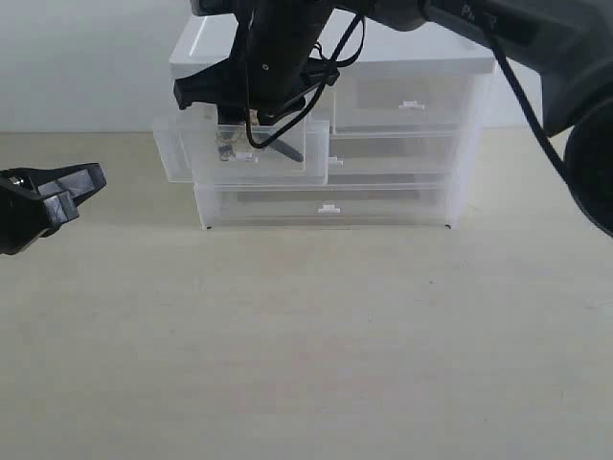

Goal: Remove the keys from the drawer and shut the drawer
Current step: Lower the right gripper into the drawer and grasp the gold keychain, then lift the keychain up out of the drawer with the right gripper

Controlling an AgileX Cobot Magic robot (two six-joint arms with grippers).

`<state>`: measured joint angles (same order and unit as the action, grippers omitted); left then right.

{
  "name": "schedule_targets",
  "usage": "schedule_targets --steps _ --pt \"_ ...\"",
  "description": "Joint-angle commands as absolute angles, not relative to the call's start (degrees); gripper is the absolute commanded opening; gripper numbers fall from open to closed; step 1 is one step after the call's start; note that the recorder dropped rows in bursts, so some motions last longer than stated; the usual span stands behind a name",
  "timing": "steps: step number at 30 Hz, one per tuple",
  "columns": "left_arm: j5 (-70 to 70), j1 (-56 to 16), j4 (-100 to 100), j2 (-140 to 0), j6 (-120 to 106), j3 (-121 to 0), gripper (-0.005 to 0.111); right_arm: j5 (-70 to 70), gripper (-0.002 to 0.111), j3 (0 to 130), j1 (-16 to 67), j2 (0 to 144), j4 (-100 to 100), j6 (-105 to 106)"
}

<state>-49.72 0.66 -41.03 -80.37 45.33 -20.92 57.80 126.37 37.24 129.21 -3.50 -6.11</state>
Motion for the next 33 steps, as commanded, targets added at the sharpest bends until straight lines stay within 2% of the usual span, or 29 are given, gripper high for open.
schedule_targets --steps 1,15,17,23,33 --pt "-49.6 0.9 -41.34 -80.02 44.87 -20.61 0.004 56.59 0.044 126.69 37.36 130.41 -2.34 -5.37" --pt "-49.5 0.9 -41.34 -80.02 44.87 -20.61 0.004 56.61 0.043 126.72 37.36 130.66 2.33 -5.37" --pt "-49.5 0.9 -41.34 -80.02 44.87 -20.61 0.004 57.22 0.037 126.72 37.36 130.66 2.97 -5.37" --pt "-49.5 0.9 -41.34 -80.02 44.87 -20.61 0.004 59.19 0.0 126.72 37.36 130.66 3.98 -2.6" --pt "-49.7 0.9 -41.34 -80.02 44.87 -20.61 0.004 58.18 0.0 126.94 37.36 129.17 4.46 -2.44"
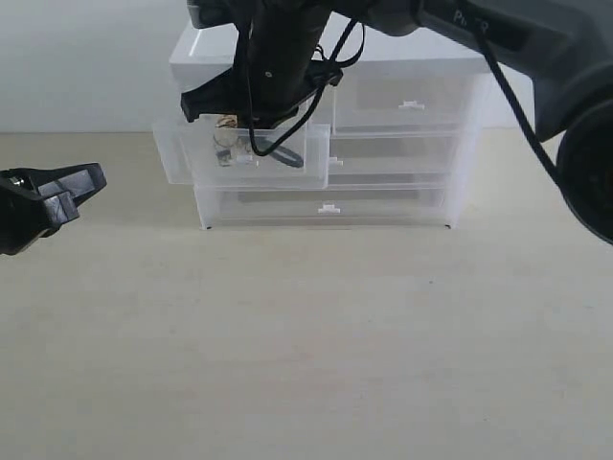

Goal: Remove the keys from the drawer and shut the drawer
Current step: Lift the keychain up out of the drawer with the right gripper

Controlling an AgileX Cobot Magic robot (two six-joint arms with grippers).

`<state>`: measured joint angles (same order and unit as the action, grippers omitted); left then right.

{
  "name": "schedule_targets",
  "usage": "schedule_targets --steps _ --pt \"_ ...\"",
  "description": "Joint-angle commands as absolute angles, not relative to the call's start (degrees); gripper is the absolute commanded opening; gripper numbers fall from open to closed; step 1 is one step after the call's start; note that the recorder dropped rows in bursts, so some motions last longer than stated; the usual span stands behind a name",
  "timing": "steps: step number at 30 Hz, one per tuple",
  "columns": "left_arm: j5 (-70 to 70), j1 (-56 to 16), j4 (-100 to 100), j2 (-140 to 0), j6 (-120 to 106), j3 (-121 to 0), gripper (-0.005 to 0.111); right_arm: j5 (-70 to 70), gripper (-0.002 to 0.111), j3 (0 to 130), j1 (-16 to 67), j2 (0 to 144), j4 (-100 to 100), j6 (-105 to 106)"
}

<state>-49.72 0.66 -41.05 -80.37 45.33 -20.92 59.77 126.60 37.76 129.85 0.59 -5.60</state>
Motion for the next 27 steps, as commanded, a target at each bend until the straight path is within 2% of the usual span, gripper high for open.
schedule_targets --steps 1,17,27 --pt "-49.7 0.9 -41.34 -80.02 44.87 -20.61 0.004 58.18 0.0 126.93 37.36 128.46 4.46 -2.57" --pt "-49.53 0.9 -41.34 -80.02 44.87 -20.61 0.004 54.68 0.0 126.93 39.58 117.87 3.55 -1.96" --pt "-49.53 0.9 -41.34 -80.02 44.87 -20.61 0.004 60.1 0.0 126.63 40.05 112.55 2.33 -1.4"
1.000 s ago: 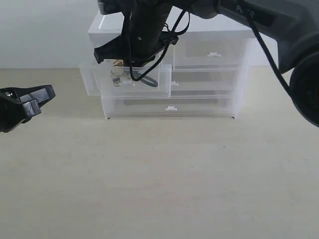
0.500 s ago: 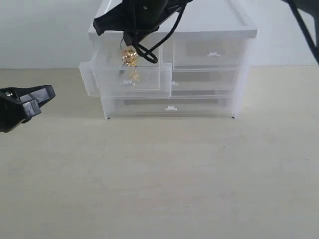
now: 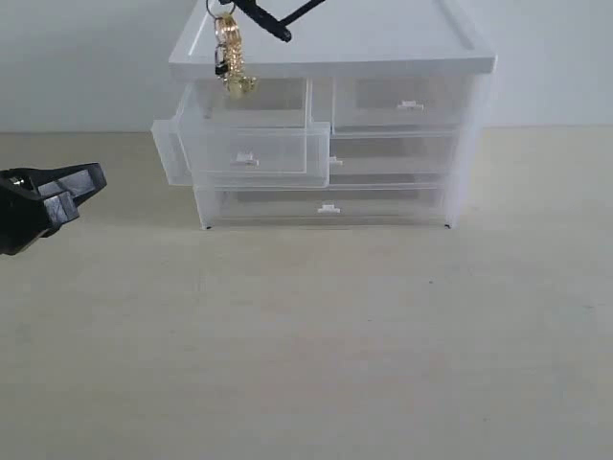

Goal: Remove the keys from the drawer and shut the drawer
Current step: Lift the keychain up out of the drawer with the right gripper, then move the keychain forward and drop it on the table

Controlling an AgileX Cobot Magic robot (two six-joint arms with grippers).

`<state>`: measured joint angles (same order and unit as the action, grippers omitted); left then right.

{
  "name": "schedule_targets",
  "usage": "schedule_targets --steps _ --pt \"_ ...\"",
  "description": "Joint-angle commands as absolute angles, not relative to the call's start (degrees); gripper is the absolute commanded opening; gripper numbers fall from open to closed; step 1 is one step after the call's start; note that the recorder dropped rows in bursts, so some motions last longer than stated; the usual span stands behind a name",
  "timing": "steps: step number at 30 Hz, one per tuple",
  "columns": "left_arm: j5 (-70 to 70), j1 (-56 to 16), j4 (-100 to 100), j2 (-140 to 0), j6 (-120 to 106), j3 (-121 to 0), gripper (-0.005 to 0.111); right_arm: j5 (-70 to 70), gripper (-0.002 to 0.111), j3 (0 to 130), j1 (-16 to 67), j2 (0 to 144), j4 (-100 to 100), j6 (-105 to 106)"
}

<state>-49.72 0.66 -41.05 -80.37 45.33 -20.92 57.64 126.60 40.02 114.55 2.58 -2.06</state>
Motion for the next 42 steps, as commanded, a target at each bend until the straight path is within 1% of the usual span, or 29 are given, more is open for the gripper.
schedule_targets --steps 1,7,9,15,21,27,34,42 --pt "-49.62 0.9 -41.34 -80.02 44.87 -20.61 0.004 60.46 0.0 126.65 40.05 112.05 2.19 -1.4" --pt "-49.62 0.9 -41.34 -80.02 44.87 -20.61 0.004 62.08 0.0 126.65 43.34 110.59 3.14 -1.54" --pt "-49.62 0.9 -41.34 -80.02 44.87 -20.61 0.004 64.53 0.0 126.65 45.35 109.76 5.53 -2.92" --pt "-49.62 0.9 -41.34 -80.02 44.87 -20.61 0.004 69.96 0.0 126.65 45.82 106.04 5.26 -2.92" --pt "-49.62 0.9 -41.34 -80.02 44.87 -20.61 0.004 69.96 0.0 125.8 45.82 103.51 4.85 -3.15" --pt "-49.62 0.9 -41.34 -80.02 44.87 -20.61 0.004 69.96 0.0 112.7 45.82 97.11 5.33 -3.99" --pt "-49.73 0.9 -41.34 -80.02 44.87 -20.61 0.004 63.57 0.0 97.64 45.82 90.64 4.79 -4.63" --pt "-49.73 0.9 -41.34 -80.02 44.87 -20.61 0.004 57.24 0.0 84.54 45.82 89.41 5.05 -5.02"
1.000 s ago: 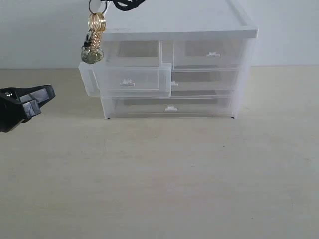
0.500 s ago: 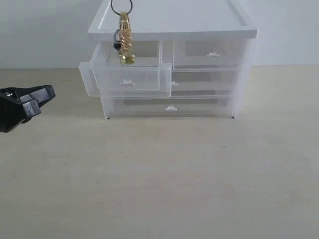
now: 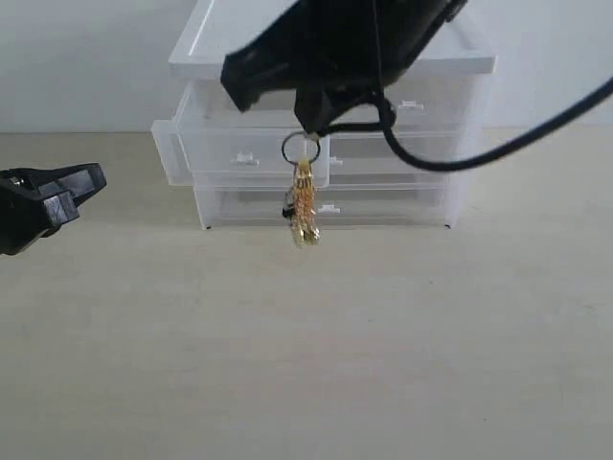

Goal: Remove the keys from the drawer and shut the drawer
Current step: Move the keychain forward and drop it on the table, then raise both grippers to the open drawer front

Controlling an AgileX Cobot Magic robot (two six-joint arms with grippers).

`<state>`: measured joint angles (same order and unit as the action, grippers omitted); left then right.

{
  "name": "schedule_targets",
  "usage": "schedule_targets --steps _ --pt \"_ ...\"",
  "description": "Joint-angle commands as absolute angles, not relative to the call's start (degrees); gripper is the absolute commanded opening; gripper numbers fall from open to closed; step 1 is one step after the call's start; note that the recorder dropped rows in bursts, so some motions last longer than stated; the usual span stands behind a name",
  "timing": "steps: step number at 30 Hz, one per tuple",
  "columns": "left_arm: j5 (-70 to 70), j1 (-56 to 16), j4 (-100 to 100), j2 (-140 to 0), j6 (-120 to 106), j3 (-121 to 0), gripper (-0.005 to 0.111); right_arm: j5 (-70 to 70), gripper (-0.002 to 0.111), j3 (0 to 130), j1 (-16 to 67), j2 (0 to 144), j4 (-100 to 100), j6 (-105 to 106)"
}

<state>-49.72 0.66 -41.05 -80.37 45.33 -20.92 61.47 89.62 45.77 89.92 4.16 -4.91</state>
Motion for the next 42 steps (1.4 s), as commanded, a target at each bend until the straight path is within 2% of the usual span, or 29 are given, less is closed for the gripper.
schedule_targets --steps 1,2,5,9,12,14,16,19,22,30,34,42 --pt "-49.73 0.9 -41.34 -80.02 44.87 -20.61 0.004 55.49 0.0 83.32 45.82 89.41 5.05 -5.02" --pt "-49.73 0.9 -41.34 -80.02 44.87 -20.61 0.004 54.29 0.002 82.2 45.82 89.41 5.05 -5.02" --pt "-49.73 0.9 -41.34 -80.02 44.87 -20.61 0.004 51.72 0.017 79.24 45.82 89.79 5.05 -5.88" --pt "-49.24 0.9 -41.34 -80.02 44.87 -20.61 0.004 49.91 0.049 77.43 45.82 89.89 5.05 -7.19" --pt "-48.98 0.9 -41.57 -80.02 44.87 -20.61 0.004 49.12 0.055 77.19 45.82 89.89 5.43 -7.53" --pt "-48.89 0.9 -41.98 -80.02 44.87 -20.61 0.004 48.65 0.055 77.19 45.82 89.89 5.58 -7.53" --pt "-49.02 0.9 -43.04 -80.02 45.58 -20.61 0.004 48.63 0.049 77.19 45.82 89.89 6.57 -7.53" --pt "-49.87 0.9 -44.53 -80.02 45.42 -20.61 0.004 48.63 0.028 77.19 45.82 89.89 10.93 -10.31" --pt "-49.87 0.9 -44.35 -80.02 45.04 -20.61 0.004 47.61 0.0 77.19 45.82 89.89 12.55 -12.13" --pt "-50.12 0.9 -50.36 -80.02 47.57 -20.61 0.004 42.96 0.0 76.91 45.82 92.53 10.59 -12.62" --pt "-50.12 0.9 -52.89 -80.02 47.26 -20.93 0.004 35.62 0.0 73.79 45.56 94.15 11.91 -13.45" --pt "-49.42 -2.09 -61.45 -80.63 49.43 -28.16 0.004 30.14 0.0 72.6 43.05 96.62 12.35 -14.54"
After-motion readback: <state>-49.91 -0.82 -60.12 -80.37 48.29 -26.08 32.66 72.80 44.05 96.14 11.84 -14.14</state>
